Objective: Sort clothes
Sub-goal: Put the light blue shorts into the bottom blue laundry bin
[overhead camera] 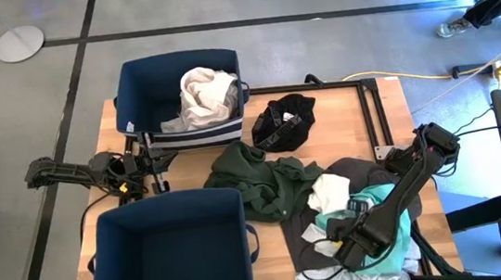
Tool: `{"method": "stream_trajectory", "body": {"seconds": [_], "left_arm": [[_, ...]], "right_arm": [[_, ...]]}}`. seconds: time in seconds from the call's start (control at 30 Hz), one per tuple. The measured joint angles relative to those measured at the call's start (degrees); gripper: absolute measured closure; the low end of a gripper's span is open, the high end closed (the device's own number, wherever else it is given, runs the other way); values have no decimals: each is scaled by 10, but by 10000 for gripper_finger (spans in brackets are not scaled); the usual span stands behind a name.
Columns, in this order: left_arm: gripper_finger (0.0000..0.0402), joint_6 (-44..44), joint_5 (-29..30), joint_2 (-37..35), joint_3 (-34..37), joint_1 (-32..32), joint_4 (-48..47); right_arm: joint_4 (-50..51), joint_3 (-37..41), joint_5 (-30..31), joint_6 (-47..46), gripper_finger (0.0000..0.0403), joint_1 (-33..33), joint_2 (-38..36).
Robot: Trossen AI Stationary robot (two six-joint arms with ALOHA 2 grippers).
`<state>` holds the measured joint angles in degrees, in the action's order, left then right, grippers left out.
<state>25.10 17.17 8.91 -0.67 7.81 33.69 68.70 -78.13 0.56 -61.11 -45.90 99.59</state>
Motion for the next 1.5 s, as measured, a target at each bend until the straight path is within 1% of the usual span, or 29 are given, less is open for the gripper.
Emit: {"method": "stream_trajectory", "body": {"seconds": [0.13, 0.23, 0.43, 0.63, 0.7, 0.83, 1.03, 1.1, 1.2, 1.37, 1.5], "left_arm": [[402, 0, 0, 0, 0, 0, 0], [402, 0, 0, 0, 0, 0, 0], [402, 8, 0, 0, 0, 0, 0], [402, 9, 0, 0, 0, 0, 0], [402, 9, 0, 0, 0, 0, 0], [402, 9, 0, 0, 0, 0, 0], [402, 9, 0, 0, 0, 0, 0], [402, 9, 0, 0, 0, 0, 0], [402, 9, 0, 0, 0, 0, 0], [402, 9, 0, 0, 0, 0, 0], [402, 9, 0, 0, 0, 0, 0]], "right_arm": [[50, -64, 34, 25, 384, 8, 0], [90, -122, 70, 39, 385, 11, 0], [171, -241, 175, 47, 376, 22, 0], [214, -336, 267, 90, 384, 25, 0], [213, -359, 304, 110, 383, 30, 0], [212, -395, 355, 149, 376, 47, -1], [208, -432, 407, 213, 380, 93, -1], [194, -447, 418, 240, 379, 109, -1], [147, -466, 430, 296, 378, 131, -1], [40, -499, 433, 414, 378, 158, -1], [-73, -510, 431, 514, 376, 172, -1]]}}
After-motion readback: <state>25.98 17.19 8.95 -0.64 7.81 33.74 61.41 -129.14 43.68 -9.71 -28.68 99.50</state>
